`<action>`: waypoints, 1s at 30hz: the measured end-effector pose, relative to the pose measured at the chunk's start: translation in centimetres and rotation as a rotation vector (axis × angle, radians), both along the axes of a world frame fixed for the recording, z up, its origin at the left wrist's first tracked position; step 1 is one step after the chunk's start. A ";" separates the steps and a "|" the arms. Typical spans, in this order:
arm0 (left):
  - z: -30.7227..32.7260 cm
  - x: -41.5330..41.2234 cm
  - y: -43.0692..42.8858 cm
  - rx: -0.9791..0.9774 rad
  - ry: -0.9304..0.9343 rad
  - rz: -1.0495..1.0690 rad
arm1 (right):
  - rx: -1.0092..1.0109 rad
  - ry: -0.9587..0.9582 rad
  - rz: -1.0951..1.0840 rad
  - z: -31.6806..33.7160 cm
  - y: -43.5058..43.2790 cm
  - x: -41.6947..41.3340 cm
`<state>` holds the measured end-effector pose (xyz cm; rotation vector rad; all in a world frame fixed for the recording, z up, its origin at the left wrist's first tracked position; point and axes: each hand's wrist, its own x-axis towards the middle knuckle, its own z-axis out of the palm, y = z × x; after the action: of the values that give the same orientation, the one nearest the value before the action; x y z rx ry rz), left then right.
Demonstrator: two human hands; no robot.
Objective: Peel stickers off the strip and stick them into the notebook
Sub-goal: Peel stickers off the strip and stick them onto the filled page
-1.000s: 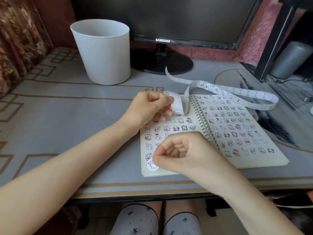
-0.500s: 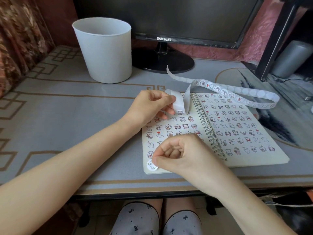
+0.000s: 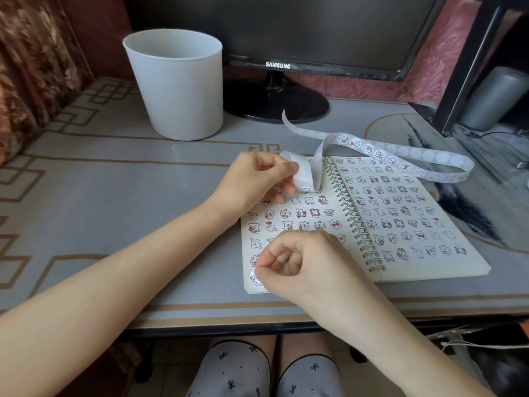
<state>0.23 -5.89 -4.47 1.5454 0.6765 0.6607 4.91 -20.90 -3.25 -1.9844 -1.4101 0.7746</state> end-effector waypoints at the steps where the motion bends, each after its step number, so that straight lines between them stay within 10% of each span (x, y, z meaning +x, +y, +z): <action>1: 0.0 0.0 0.0 0.001 0.000 -0.001 | 0.007 -0.020 0.002 -0.1 0.0 -0.1; 30: -0.2 -0.1 0.0 0.028 0.013 -0.011 | 0.026 0.009 -0.034 -0.4 -0.1 0.6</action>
<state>0.16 -5.90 -4.66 1.5796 0.6705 0.6543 5.47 -21.03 -3.65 -1.9771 -1.3716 0.7455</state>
